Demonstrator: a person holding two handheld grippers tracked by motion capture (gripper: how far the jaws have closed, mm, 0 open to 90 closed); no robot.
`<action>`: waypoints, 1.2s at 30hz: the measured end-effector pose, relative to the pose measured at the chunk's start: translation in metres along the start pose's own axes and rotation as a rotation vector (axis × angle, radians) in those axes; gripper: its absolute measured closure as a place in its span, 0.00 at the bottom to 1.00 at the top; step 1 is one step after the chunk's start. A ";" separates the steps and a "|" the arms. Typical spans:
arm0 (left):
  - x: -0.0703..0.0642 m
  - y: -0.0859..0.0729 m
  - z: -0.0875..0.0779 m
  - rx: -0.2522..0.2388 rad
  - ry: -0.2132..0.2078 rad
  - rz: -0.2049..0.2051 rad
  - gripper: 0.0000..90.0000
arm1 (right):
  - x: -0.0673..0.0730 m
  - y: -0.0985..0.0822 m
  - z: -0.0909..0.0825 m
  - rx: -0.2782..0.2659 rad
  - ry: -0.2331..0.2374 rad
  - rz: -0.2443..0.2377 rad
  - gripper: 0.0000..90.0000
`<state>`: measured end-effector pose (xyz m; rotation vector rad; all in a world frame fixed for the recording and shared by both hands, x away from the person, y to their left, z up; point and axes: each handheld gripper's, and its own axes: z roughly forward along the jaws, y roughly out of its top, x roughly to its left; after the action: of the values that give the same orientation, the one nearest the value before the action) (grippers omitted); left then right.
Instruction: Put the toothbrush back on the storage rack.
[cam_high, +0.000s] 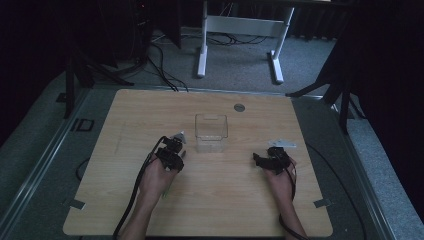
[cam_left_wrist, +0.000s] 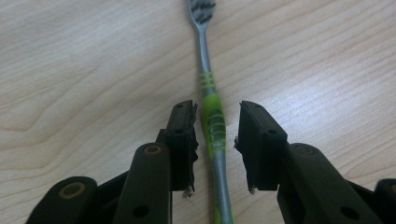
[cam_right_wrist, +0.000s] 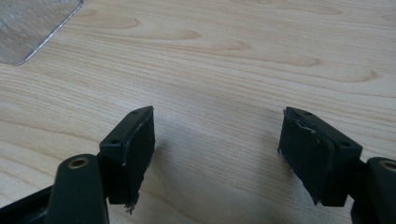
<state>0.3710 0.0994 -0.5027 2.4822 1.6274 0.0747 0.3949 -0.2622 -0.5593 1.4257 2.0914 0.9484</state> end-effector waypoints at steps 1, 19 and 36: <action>0.000 0.000 0.001 0.007 -0.002 0.002 0.74 | 0.000 0.000 0.000 0.000 0.000 0.000 0.30; 0.001 0.000 0.012 0.037 -0.007 -0.001 0.80 | 0.000 0.000 0.000 0.000 0.000 0.001 0.30; 0.000 0.001 0.015 0.046 0.004 0.000 0.82 | 0.000 0.000 0.000 0.000 0.000 0.000 0.30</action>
<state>0.3738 0.0976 -0.5176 2.5181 1.6487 0.0423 0.3949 -0.2623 -0.5593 1.4258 2.0916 0.9488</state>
